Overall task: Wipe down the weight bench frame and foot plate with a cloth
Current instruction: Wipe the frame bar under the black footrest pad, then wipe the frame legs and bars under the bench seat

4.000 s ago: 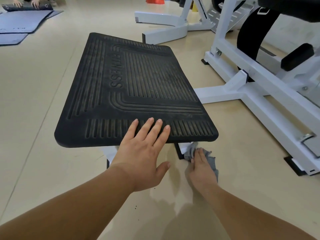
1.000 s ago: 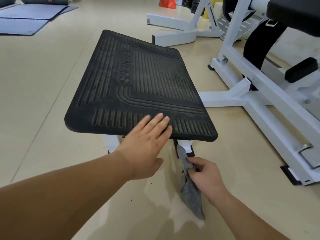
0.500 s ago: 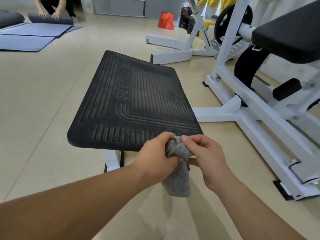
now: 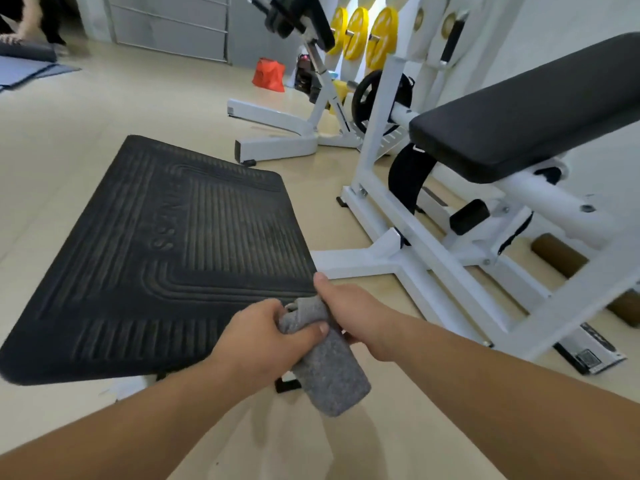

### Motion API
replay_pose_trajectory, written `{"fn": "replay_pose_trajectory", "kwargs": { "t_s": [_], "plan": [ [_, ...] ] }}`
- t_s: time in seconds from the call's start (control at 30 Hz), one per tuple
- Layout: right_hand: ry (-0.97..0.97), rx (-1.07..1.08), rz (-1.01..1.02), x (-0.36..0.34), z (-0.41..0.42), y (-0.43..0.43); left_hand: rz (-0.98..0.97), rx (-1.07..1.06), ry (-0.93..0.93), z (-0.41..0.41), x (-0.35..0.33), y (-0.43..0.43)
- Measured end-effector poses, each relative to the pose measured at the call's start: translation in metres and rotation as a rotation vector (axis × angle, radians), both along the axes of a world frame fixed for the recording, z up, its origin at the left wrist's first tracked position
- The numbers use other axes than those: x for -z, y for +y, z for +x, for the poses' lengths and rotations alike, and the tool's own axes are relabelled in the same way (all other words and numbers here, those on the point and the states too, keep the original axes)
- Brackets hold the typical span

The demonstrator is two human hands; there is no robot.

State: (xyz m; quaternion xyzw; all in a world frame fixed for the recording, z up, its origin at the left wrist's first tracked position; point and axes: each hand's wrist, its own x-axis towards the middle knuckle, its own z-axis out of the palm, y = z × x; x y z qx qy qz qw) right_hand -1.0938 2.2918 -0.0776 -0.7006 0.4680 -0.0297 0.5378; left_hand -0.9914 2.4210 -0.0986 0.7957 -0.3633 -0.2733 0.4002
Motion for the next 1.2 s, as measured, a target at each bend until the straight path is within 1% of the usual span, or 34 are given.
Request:
{"fn": "replay_pose_trajectory", "kwargs": {
  "t_s": [0.13, 0.23, 0.37, 0.43, 0.5, 0.63, 0.7, 0.73, 0.8, 0.83, 0.9, 0.97, 1.03, 1.1, 1.2],
  "plan": [
    [-0.037, 0.046, 0.104, -0.041, -0.029, -0.007, -0.036, 0.018, 0.268, -0.023, -0.030, -0.026],
    [-0.068, 0.021, 0.145, -0.082, -0.058, -0.010, -0.060, 0.037, 0.374, -0.042, -0.073, -0.039],
    [-0.099, 0.053, 0.127, -0.129, -0.104, -0.018, -0.005, 0.107, 0.545, -0.066, -0.129, -0.056],
    [-0.077, 0.146, 0.115, -0.158, -0.125, -0.023, 0.028, 0.114, 0.540, -0.081, -0.160, -0.066],
    [-0.066, 0.250, 0.151, -0.199, -0.146, -0.025, 0.039, 0.107, 0.478, -0.100, -0.204, -0.073],
    [-0.030, 0.389, 0.226, -0.307, -0.186, -0.023, 0.077, 0.081, 0.480, -0.140, -0.314, -0.080],
    [0.004, 0.397, 0.306, -0.366, -0.210, -0.021, 0.098, 0.125, 0.500, -0.160, -0.374, -0.084],
    [-0.029, 0.401, 0.354, -0.396, -0.224, -0.020, 0.101, 0.176, 0.511, -0.171, -0.404, -0.087],
    [-0.176, 0.444, 0.416, -0.453, -0.253, -0.017, 0.114, 0.267, 0.563, -0.197, -0.465, -0.095],
    [-0.248, 0.492, 0.415, -0.480, -0.269, -0.018, 0.126, 0.292, 0.606, -0.211, -0.495, -0.099],
    [-0.331, 0.620, 0.365, -0.526, -0.303, -0.019, 0.167, 0.297, 0.662, -0.240, -0.547, -0.109],
    [-0.371, 0.721, 0.315, -0.566, -0.340, -0.019, 0.209, 0.304, 0.610, -0.272, -0.586, -0.120],
    [-0.383, 0.730, 0.312, -0.602, -0.370, -0.019, 0.251, 0.311, 0.589, -0.300, -0.620, -0.125],
    [-0.378, 0.714, 0.303, -0.629, -0.396, -0.020, 0.295, 0.276, 0.665, -0.328, -0.644, -0.127],
    [-0.377, 0.688, 0.294, -0.660, -0.421, -0.032, 0.267, 0.197, 0.867, -0.355, -0.668, -0.131]
  ]
}}
